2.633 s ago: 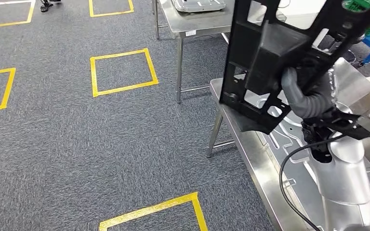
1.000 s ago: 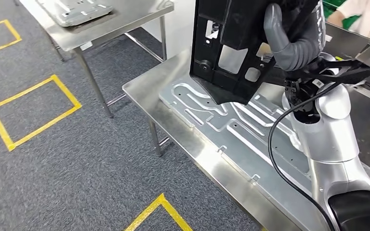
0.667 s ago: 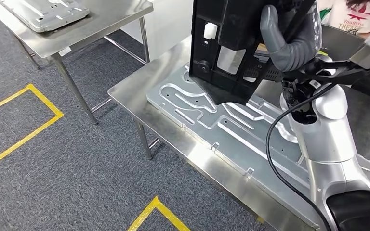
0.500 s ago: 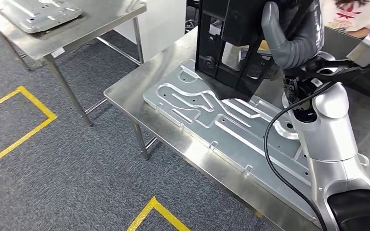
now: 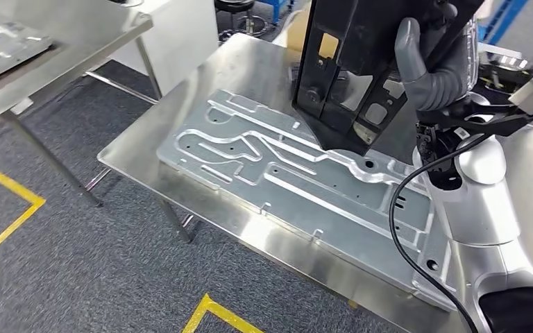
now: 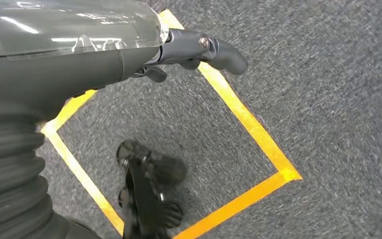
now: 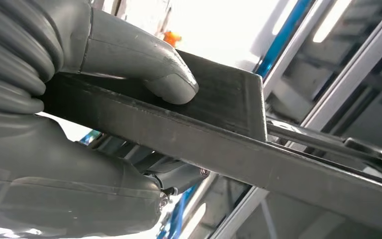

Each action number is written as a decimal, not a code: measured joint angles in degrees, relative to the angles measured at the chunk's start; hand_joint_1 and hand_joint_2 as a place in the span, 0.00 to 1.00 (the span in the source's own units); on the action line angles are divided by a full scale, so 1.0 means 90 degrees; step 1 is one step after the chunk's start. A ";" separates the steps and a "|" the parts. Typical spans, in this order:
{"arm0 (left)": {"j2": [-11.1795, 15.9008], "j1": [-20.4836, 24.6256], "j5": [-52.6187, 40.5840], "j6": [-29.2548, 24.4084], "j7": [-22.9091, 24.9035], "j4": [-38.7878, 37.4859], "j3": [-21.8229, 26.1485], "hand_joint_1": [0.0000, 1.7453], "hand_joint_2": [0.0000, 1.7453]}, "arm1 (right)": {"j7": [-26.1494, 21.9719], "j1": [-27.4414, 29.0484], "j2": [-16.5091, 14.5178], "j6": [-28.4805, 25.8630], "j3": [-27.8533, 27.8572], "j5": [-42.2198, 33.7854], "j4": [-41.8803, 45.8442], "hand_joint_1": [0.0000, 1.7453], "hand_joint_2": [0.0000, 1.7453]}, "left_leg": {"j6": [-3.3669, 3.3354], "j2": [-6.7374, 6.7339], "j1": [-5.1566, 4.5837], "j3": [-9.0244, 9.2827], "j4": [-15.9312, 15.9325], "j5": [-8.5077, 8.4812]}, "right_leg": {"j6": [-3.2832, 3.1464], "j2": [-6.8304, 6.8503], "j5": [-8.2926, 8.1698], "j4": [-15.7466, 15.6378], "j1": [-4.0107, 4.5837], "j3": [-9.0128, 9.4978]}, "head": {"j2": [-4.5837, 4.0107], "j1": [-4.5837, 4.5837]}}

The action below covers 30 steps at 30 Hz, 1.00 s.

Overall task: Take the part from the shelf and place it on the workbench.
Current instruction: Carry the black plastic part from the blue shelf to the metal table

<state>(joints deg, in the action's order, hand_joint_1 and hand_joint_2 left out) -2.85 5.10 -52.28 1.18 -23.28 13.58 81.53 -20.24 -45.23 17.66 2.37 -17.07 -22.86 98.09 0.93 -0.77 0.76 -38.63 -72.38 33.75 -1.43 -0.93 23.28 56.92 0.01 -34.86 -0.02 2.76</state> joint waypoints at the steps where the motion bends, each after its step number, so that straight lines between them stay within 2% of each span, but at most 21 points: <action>1: 0.0005 -0.0008 0.0000 -0.0001 0.0000 -0.0001 0.0000 0.00 1.00 | 0.0001 0.0031 0.0000 -0.0004 -0.0002 0.0000 0.0000 1.00 1.00 | 0.0007 0.0026 0.0000 -0.0148 -0.0252 0.0039 | -0.0002 -0.0087 0.0005 0.0011 0.0002 0.0000 | 0.0000 0.0000; 2: 0.0010 -0.0011 -0.0001 -0.0001 -0.0001 -0.0001 0.0000 0.00 1.00 | 0.0002 0.0053 0.0000 -0.0005 -0.0002 0.0000 0.0000 1.00 1.00 | 0.0007 0.0035 -0.0001 -0.0176 -0.0236 -0.0065 | 0.0001 -0.0178 0.0010 0.0027 0.0003 0.0000 | 0.0000 0.0000; 3: 0.0014 -0.0009 -0.0001 0.0000 -0.0001 0.0000 0.0000 0.00 1.00 | 0.0002 0.0065 0.0000 -0.0007 -0.0002 0.0000 0.0001 1.00 1.00 | -0.0002 0.0050 0.0000 -0.0085 0.0033 -0.0283 | 0.0010 -0.0265 0.0019 0.0046 0.0001 0.0001 | 0.0000 -0.0001; 5: 0.0027 -0.0002 -0.0003 0.0000 -0.0002 0.0001 0.0000 0.00 1.00 | 0.0001 0.0068 0.0000 -0.0011 -0.0002 0.0000 0.0004 1.00 1.00 | -0.0038 0.0234 0.0009 0.0282 0.0936 -0.0757 | 0.0045 -0.0421 0.0049 0.0102 0.0003 -0.0010 | 0.0000 -0.0001; 6: 0.0035 0.0001 -0.0004 0.0000 -0.0001 0.0001 0.0000 0.00 1.00 | 0.0001 0.0068 0.0001 -0.0013 -0.0002 0.0000 0.0006 1.00 1.00 | -0.0056 0.0328 0.0014 0.0424 0.1268 -0.0881 | 0.0069 -0.0488 0.0062 0.0130 0.0002 -0.0028 | 0.0000 -0.0001; 7: 0.0040 0.0001 -0.0004 0.0000 -0.0001 0.0000 0.0000 0.00 1.00 | 0.0001 0.0073 0.0001 -0.0014 -0.0002 0.0000 0.0007 1.00 1.00 | -0.0075 0.0398 0.0013 0.0505 0.1452 -0.0924 | 0.0101 -0.0545 0.0069 0.0151 -0.0005 -0.0048 | 0.0000 -0.0001; 9: 0.0047 0.0009 -0.0004 0.0000 -0.0001 -0.0001 0.0000 0.00 1.00 | 0.0002 0.0085 0.0007 -0.0016 0.0000 0.0000 0.0013 1.00 1.00 | -0.0127 0.0342 -0.0001 0.0539 0.1510 -0.0915 | 0.0180 -0.0656 0.0057 0.0150 -0.0027 -0.0080 | 0.0000 -0.0001; 10: 0.0047 0.0022 -0.0004 0.0001 -0.0002 -0.0003 0.0000 0.00 1.00 | 0.0002 0.0094 0.0014 -0.0017 0.0004 0.0000 0.0022 1.00 1.00 | -0.0168 0.0280 0.0002 0.0554 0.1538 -0.0931 | 0.0218 -0.0636 0.0065 0.0159 -0.0035 -0.0088 | 0.0000 -0.0001; 12: 0.0047 0.0042 -0.0005 0.0001 -0.0004 -0.0006 0.0000 0.00 1.00 | 0.0001 0.0086 0.0035 -0.0018 0.0016 0.0000 0.0039 1.00 1.00 | -0.0244 0.0163 0.0027 0.0589 0.1610 -0.0963 | 0.0299 -0.0353 0.0240 0.0413 -0.0024 -0.0208 | 0.0000 -0.0001; 14: 0.0047 0.0029 -0.0007 0.0001 -0.0007 -0.0008 0.0000 0.00 1.00 | -0.0001 0.0087 0.0049 -0.0018 0.0026 0.0000 0.0045 1.00 1.00 | -0.0276 0.0050 0.0033 0.0607 0.1638 -0.0963 | 0.0381 -0.0014 0.0635 0.1169 -0.0045 -0.0574 | 0.0000 -0.0001; 15: 0.0047 0.0019 -0.0007 0.0001 -0.0007 -0.0008 0.0000 0.00 1.00 | -0.0001 0.0101 0.0049 -0.0018 0.0029 0.0000 0.0044 1.00 1.00 | -0.0277 -0.0013 0.0034 0.0609 0.1635 -0.0955 | 0.0416 0.0047 0.0803 0.1602 -0.0070 -0.0795 | 0.0000 -0.0001; 16: 0.0046 0.0013 -0.0007 0.0000 -0.0007 -0.0008 0.0000 0.00 1.00 | -0.0001 0.0118 0.0049 -0.0022 0.0029 0.0021 0.0043 1.00 1.00 | -0.0273 -0.0077 0.0034 0.0612 0.1632 -0.0945 | 0.0441 0.0068 0.0864 0.1884 -0.0093 -0.0948 | 0.0000 -0.0001; 17: 0.0046 0.0013 -0.0004 0.0002 -0.0007 -0.0009 0.0000 0.00 1.00 | -0.0007 0.0139 0.0048 -0.0039 0.0029 0.0103 0.0042 1.00 1.00 | -0.0263 -0.0142 0.0035 0.0620 0.1630 -0.0931 | 0.0458 0.0083 0.0798 0.1933 -0.0112 -0.0986 | 0.0000 -0.0001; 18: 0.0043 0.0015 0.0002 0.0006 -0.0010 -0.0010 0.0000 0.00 1.00 | -0.0034 0.0175 0.0047 -0.0073 0.0028 0.0244 0.0041 1.00 1.00 | -0.0251 -0.0203 0.0037 0.0637 0.1628 -0.0913 | 0.0464 0.0105 0.0624 0.1724 -0.0123 -0.0886 | 0.0000 -0.0001; 19: 0.0039 0.0017 0.0008 0.0012 -0.0018 -0.0012 0.0000 0.00 1.00 | -0.0095 0.0243 0.0046 -0.0120 0.0025 0.0445 0.0040 1.00 1.00 | -0.0234 -0.0258 0.0039 0.0667 0.1627 -0.0891 | 0.0458 0.0160 0.0385 0.1298 -0.0127 -0.0662 | 0.0000 -0.0001; 20: 0.0036 0.0019 0.0013 0.0019 -0.0029 -0.0013 0.0000 0.00 1.00 | -0.0183 0.0349 0.0042 -0.0172 0.0014 0.0661 0.0033 1.00 1.00 | -0.0210 -0.0306 0.0036 0.0703 0.1628 -0.0865 | 0.0430 0.0291 0.0209 0.0820 -0.0107 -0.0405 | 0.0000 -0.0001; 22: 0.0030 0.0021 0.0017 0.0026 -0.0046 -0.0015 0.0000 0.00 1.00 | -0.0330 0.0529 0.0035 -0.0234 -0.0008 0.0914 0.0018 1.00 1.00 | -0.0171 -0.0360 0.0024 0.0755 0.1632 -0.0829 | 0.0372 0.0527 0.0061 0.0202 -0.0055 -0.0068 | 0.0000 -0.0001; 23: 0.0030 0.0021 0.0017 0.0027 -0.0048 -0.0015 0.0000 0.00 1.00 | -0.0359 0.0570 0.0032 -0.0243 -0.0017 0.0951 0.0011 1.00 1.00 | -0.0158 -0.0369 0.0017 0.0763 0.1634 -0.0821 | 0.0351 0.0605 0.0087 0.0121 -0.0031 -0.0027 | 0.0000 -0.0001; 26: 0.0029 0.0022 0.0017 0.0027 -0.0049 -0.0016 0.0000 0.00 1.00 | -0.0373 0.0597 0.0027 -0.0248 -0.0030 0.0961 0.0003 1.00 1.00 | -0.0146 -0.0381 0.0001 0.0760 0.1626 -0.0814 | 0.0326 0.0581 0.0073 0.0112 -0.0016 -0.0030 | 0.0000 -0.0001; 28: 0.0027 0.0022 0.0017 0.0024 -0.0050 -0.0017 -0.0001 0.00 1.00 | -0.0411 0.0677 0.0006 -0.0273 -0.0063 0.1017 -0.0039 1.00 1.00 | -0.0101 -0.0455 -0.0012 0.0771 0.1629 -0.0799 | 0.0263 0.0468 0.0051 0.0109 -0.0009 -0.0057 | 0.0000 -0.0001; 30: 0.0026 0.0031 0.0013 0.0019 -0.0049 -0.0018 -0.0002 0.00 1.00 | -0.0440 0.0782 -0.0025 -0.0381 -0.0102 0.1225 -0.0131 1.00 1.00 | -0.0011 -0.0358 0.0004 0.0712 0.1420 -0.0624 | 0.0143 0.0267 0.0031 0.0080 -0.0036 -0.0058 | 0.0000 -0.0001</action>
<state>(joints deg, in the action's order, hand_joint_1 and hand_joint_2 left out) -2.62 5.38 -52.16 1.35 -23.72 13.42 81.51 -24.20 -38.19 17.43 -1.06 -17.99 -11.84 96.91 0.83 -3.99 0.79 -32.23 -59.60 28.13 -0.15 1.47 23.57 57.64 -0.32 -35.39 -0.02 2.76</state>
